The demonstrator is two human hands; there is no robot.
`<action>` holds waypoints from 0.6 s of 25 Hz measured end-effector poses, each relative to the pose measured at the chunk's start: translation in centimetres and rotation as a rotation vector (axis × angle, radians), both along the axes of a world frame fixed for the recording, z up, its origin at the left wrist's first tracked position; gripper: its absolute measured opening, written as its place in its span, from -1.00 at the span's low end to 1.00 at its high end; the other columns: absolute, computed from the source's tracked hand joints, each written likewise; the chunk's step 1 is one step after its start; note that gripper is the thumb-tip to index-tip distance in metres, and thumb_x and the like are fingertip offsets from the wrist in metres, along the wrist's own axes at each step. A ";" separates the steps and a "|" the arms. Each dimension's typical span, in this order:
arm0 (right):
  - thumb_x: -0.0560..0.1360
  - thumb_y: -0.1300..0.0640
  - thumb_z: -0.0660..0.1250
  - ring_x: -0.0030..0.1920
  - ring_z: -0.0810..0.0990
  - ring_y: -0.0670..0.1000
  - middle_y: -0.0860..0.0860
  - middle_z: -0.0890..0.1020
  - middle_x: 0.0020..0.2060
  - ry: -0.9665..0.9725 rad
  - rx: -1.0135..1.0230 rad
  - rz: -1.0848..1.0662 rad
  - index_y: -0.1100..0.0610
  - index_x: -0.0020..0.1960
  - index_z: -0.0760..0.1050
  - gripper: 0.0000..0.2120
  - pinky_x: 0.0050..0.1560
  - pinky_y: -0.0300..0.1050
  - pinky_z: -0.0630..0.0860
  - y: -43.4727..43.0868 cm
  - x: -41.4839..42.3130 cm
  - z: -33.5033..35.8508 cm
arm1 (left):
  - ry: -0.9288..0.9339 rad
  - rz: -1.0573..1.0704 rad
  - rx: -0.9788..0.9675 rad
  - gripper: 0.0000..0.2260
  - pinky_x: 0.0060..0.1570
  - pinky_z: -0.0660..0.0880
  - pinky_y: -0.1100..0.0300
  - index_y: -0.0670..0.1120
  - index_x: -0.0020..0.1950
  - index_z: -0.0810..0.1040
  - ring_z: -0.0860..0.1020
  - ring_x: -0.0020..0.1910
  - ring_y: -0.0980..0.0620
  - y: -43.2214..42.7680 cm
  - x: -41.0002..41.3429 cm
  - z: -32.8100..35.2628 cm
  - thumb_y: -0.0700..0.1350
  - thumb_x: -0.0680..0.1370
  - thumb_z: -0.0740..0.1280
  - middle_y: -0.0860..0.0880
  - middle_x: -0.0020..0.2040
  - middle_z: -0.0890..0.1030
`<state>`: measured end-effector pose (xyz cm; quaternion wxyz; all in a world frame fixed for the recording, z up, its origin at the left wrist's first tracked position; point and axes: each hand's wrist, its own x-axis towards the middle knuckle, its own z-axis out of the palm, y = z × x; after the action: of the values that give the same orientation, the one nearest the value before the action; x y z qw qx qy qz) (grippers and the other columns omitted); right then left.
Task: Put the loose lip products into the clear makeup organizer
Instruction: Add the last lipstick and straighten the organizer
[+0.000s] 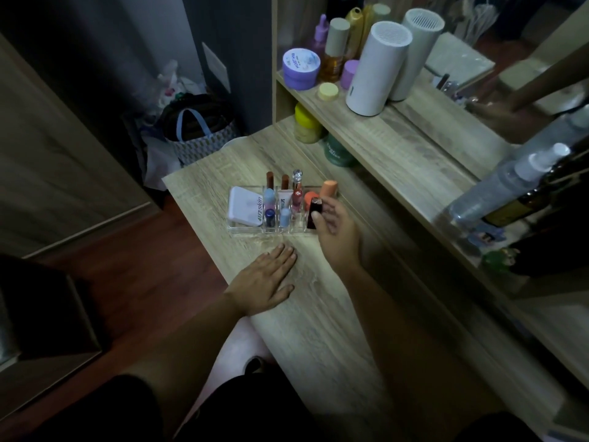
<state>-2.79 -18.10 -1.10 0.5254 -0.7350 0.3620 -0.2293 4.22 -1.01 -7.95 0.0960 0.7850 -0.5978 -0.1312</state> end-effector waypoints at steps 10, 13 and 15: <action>0.47 0.33 0.36 0.02 0.61 -0.07 0.14 0.65 0.08 0.004 0.038 0.085 0.18 0.18 0.51 -0.70 0.02 -0.38 0.55 0.2 1.4 -1.4 | -0.017 -0.001 -0.022 -0.42 0.39 0.28 -0.14 -0.21 0.46 0.26 0.25 0.47 -0.20 0.1 0.0 0.1 0.07 0.55 0.25 -0.20 0.47 0.32; 0.48 0.31 0.35 0.00 0.59 -0.13 0.12 0.66 0.08 0.040 -0.025 0.081 0.16 0.19 0.51 -0.70 -0.09 -0.57 0.50 0.1 1.5 -1.4 | -0.011 -0.004 -0.019 -0.42 0.39 0.29 -0.14 -0.21 0.46 0.25 0.25 0.47 -0.20 0.1 -0.1 0.1 0.08 0.55 0.24 -0.20 0.47 0.32; 0.48 0.29 0.35 -0.01 0.58 -0.17 0.09 0.66 0.08 0.091 -0.071 0.085 0.13 0.21 0.51 -0.69 -0.21 -0.60 0.46 -0.2 1.5 -1.4 | -0.006 -0.005 -0.027 -0.42 0.40 0.28 -0.15 -0.21 0.46 0.24 0.25 0.47 -0.20 0.1 -0.1 0.1 0.08 0.55 0.23 -0.21 0.48 0.31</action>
<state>-1.33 -18.27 -2.46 0.4913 -0.7777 0.3455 -0.1857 4.14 -0.90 -7.87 0.1044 0.7827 -0.6016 -0.1211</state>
